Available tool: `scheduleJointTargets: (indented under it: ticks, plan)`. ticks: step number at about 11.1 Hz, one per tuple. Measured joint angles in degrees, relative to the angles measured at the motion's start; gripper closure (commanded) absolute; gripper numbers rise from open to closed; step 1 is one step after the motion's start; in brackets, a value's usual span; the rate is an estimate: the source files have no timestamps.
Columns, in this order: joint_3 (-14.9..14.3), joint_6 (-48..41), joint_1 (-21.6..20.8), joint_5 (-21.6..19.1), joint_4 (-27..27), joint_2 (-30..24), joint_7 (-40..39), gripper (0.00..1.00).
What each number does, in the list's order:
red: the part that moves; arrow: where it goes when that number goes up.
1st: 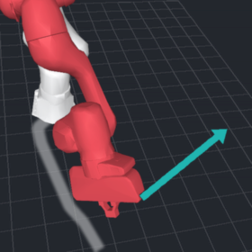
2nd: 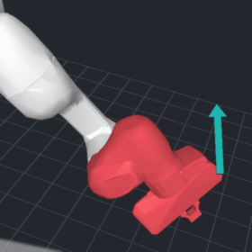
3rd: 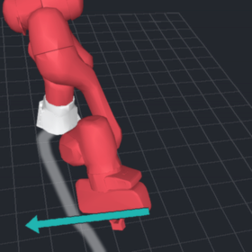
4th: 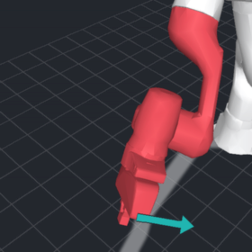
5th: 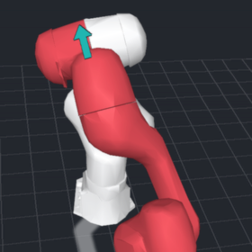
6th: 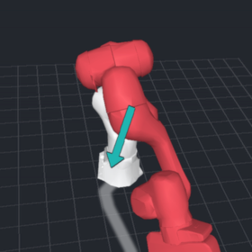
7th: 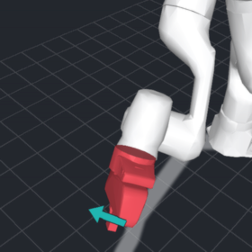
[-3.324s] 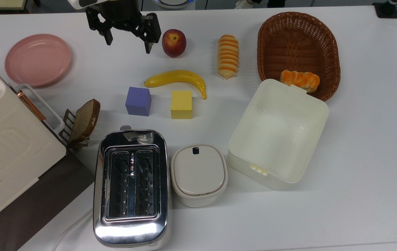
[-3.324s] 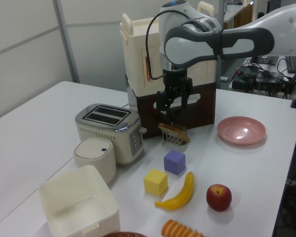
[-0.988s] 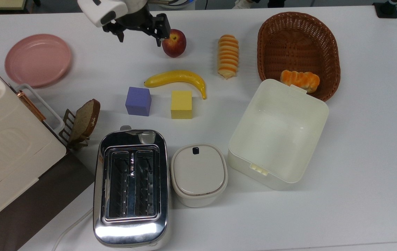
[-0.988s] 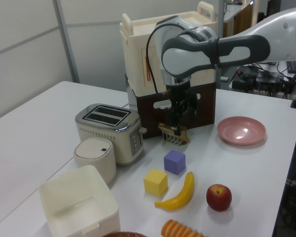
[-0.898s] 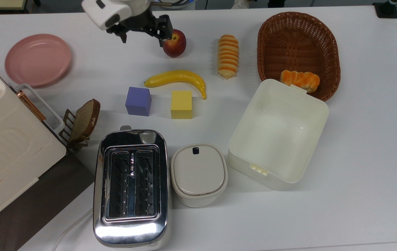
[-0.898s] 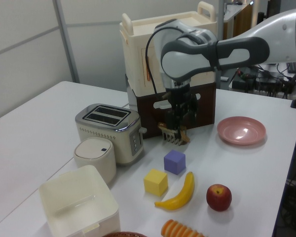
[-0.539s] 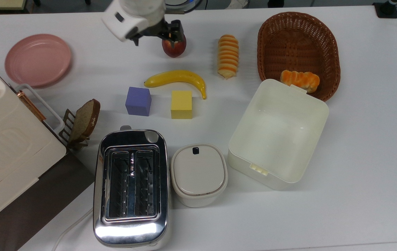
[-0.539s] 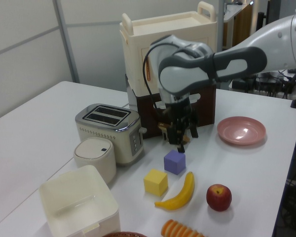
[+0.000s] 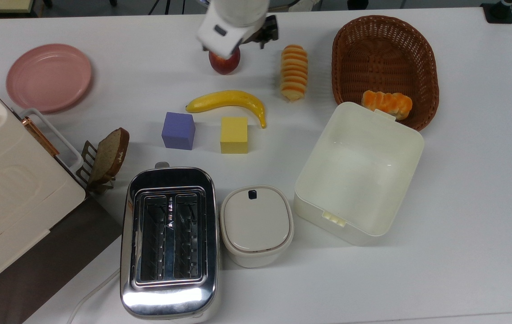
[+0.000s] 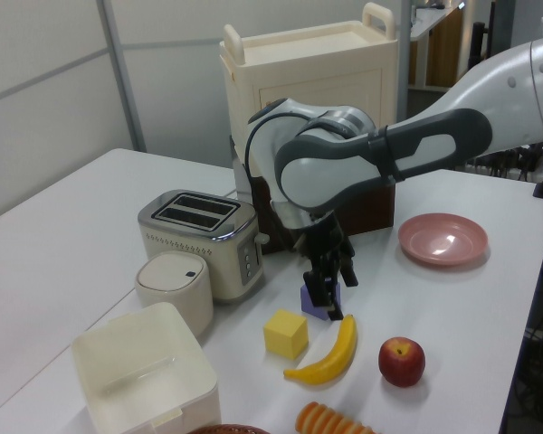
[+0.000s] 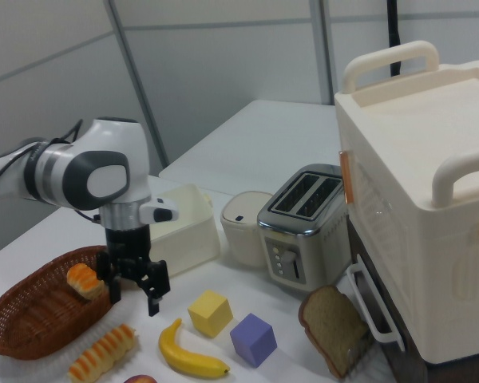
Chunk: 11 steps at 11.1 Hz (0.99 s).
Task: Put the bread in the basket
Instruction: 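Move the gripper toward the striped bread roll and lower over it, then close the gripper on the striped bread roll and lift it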
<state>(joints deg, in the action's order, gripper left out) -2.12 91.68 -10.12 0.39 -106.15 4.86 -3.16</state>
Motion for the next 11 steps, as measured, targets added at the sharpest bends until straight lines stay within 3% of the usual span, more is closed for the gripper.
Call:
scheduleJointTargets:
  ticks: [3,7,10,11]
  plan:
    - [2.9,1.3,-1.9,0.0,-3.8,-1.5,5.0,0.0]
    - [7.5,11.6,-5.5,0.0,-11.0,-0.6,15.5,0.0]
    - [8.2,16.5,-7.1,0.0,-11.9,3.3,20.7,0.0]
    - [8.2,17.9,-7.8,0.3,-11.9,5.1,22.3,0.07]
